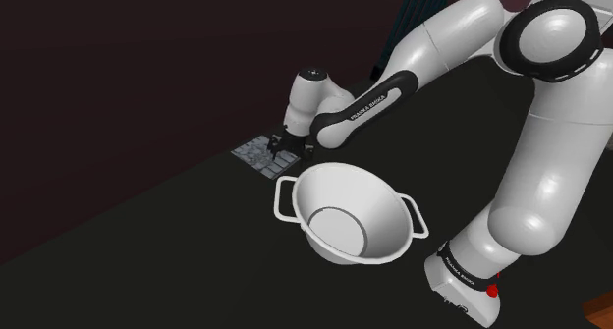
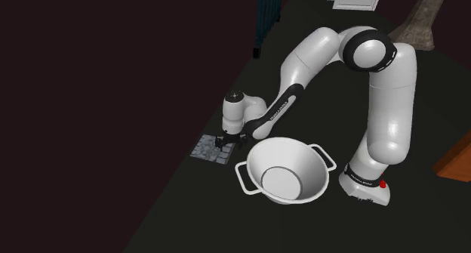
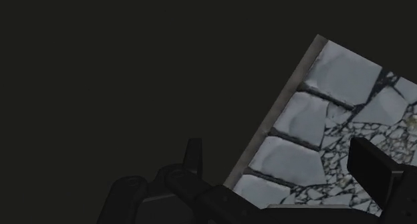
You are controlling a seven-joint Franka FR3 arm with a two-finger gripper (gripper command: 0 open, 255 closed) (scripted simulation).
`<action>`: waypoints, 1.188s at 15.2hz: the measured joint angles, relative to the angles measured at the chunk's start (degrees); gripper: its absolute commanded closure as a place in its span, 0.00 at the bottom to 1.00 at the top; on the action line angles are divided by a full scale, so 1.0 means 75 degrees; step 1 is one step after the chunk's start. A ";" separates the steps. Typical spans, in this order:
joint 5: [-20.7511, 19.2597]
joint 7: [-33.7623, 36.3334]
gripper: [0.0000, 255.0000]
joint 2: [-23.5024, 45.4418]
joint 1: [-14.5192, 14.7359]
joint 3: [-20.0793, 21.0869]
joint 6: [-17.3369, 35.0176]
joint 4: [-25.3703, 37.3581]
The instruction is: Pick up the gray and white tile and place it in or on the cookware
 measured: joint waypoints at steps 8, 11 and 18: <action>-0.0273 0.0190 0.00 0.0354 0.0103 -0.0180 0.0239 0.0093; -0.0274 0.0191 1.00 0.0355 0.0103 -0.0181 0.0240 0.0094; -0.0273 0.0192 1.00 0.0356 0.0103 -0.0182 0.0238 0.0091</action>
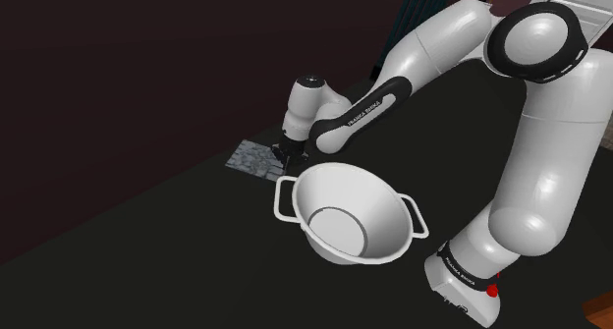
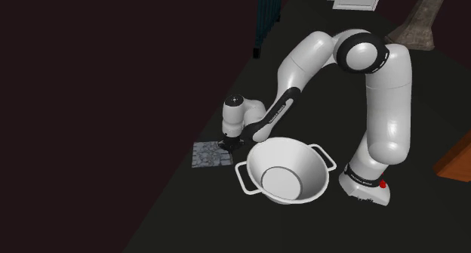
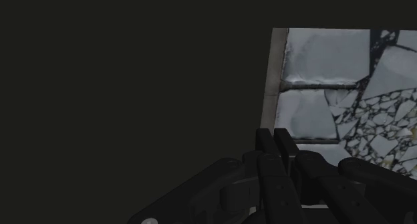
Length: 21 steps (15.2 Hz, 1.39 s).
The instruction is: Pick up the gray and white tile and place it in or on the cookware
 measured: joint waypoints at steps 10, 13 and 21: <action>0.0523 -0.0427 1.00 -0.0587 -0.0217 0.0317 -0.0513 -0.0021; 0.0764 -0.0615 1.00 -0.0872 -0.0304 0.0441 -0.0734 -0.0051; 0.1315 -0.1067 1.00 -0.1458 -0.0460 0.0665 -0.1349 0.0065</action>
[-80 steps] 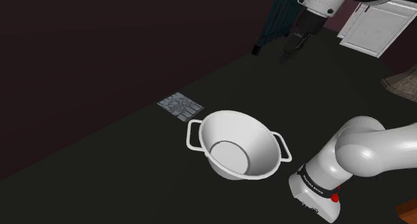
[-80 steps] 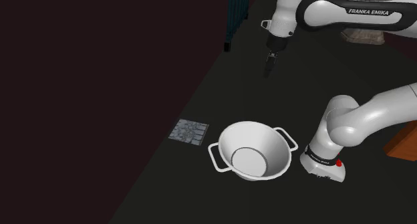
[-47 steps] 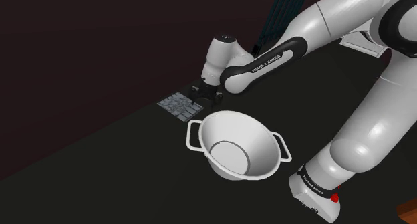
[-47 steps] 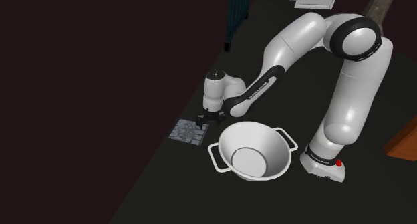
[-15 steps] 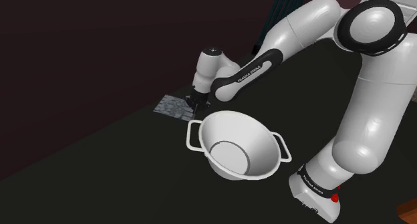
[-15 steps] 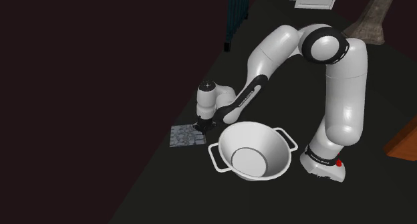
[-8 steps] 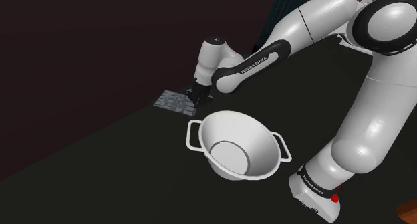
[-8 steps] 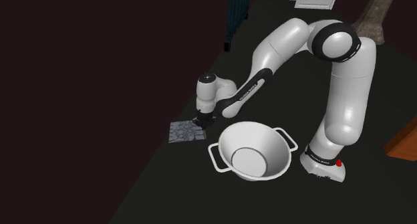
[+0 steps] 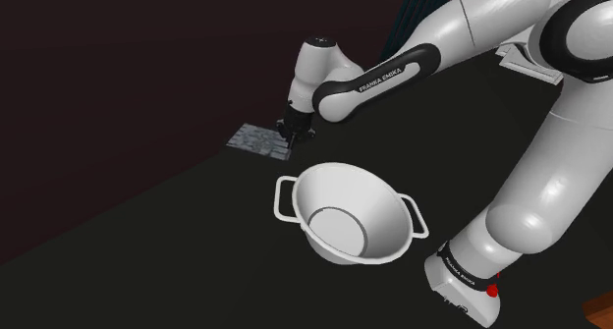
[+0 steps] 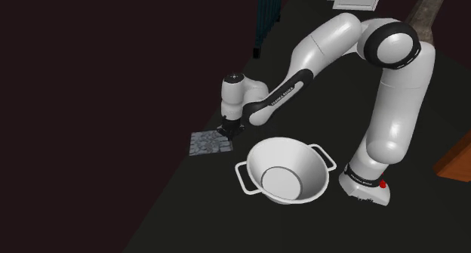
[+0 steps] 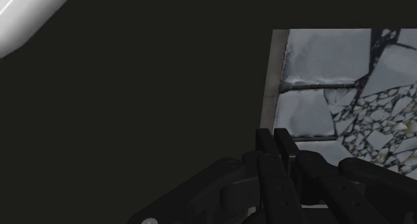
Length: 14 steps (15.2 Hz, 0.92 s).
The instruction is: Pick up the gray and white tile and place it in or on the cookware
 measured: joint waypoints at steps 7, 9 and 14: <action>0.0456 -0.0367 1.00 -0.0508 -0.0085 0.0134 -0.0608 0.0180; 0.0558 -0.0458 1.00 -0.0623 -0.0104 0.0153 -0.0761 0.0238; 0.0830 -0.0700 1.00 -0.0946 -0.0146 0.0193 -0.1219 0.0430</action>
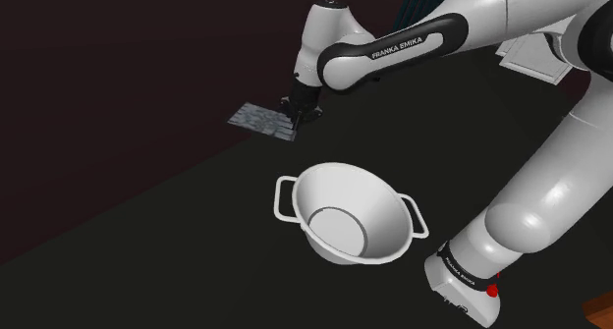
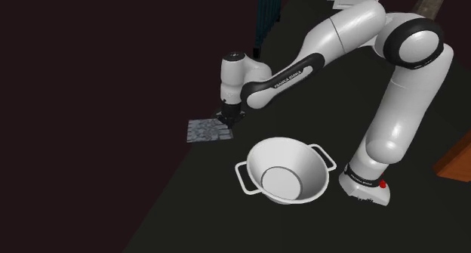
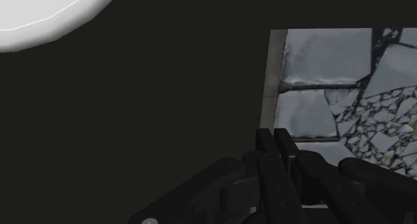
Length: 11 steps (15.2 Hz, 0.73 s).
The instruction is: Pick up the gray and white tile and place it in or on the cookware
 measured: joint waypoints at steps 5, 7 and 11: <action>0.0198 -0.0159 1.00 -0.0239 -0.0006 0.0030 -0.0469 0.0265; 0.0266 -0.0224 1.00 -0.0318 -0.0009 0.0036 -0.0669 0.0397; 0.0630 -0.0371 1.00 -0.1034 0.0003 0.0067 -0.0668 -0.0233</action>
